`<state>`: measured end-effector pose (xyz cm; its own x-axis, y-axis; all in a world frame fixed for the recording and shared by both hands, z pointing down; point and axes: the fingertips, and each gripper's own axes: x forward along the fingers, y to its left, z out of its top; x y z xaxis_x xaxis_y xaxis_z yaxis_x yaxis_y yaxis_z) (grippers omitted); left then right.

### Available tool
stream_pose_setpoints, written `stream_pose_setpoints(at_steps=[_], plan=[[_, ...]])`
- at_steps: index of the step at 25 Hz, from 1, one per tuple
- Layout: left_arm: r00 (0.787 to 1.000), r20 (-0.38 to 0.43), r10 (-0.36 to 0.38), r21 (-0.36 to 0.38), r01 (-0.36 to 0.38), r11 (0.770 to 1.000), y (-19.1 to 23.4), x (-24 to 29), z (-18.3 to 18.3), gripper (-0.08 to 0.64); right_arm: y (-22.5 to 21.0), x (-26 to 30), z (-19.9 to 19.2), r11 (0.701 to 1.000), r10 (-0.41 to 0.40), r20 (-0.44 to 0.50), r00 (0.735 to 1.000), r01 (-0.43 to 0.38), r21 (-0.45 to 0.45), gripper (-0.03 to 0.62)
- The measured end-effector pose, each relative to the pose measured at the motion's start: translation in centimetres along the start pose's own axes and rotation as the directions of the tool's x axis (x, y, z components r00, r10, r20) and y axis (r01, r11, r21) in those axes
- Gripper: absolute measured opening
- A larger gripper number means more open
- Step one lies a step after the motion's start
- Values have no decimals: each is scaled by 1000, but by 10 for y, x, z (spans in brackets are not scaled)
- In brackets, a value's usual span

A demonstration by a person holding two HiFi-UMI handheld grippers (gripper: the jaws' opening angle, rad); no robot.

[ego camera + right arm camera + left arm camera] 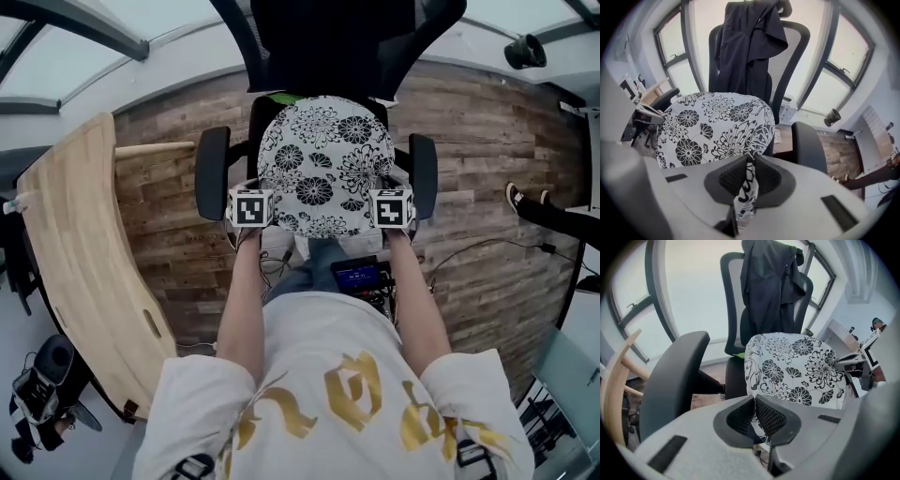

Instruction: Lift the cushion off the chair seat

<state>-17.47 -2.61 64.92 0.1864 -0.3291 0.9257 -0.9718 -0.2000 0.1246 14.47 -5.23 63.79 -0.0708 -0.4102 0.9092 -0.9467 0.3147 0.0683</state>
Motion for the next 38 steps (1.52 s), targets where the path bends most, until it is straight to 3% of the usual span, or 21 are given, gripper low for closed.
stream_pose_setpoints(at_steps=[9, 17, 38], plan=[[998, 69, -7, 15, 6, 1000, -7, -26, 9, 18, -8, -26, 9, 1000, 4, 63, 998, -5, 18, 40], [993, 114, -12, -22, 14, 1000, -2, -48, 9, 18, -6, -50, 18, 999, 18, 116, 993, -21, 28, 40], [970, 241, -5, 18, 1, 1000, -7, -102, 23, 18, -7, -94, -2, 996, 0, 204, 979, -19, 88, 40]])
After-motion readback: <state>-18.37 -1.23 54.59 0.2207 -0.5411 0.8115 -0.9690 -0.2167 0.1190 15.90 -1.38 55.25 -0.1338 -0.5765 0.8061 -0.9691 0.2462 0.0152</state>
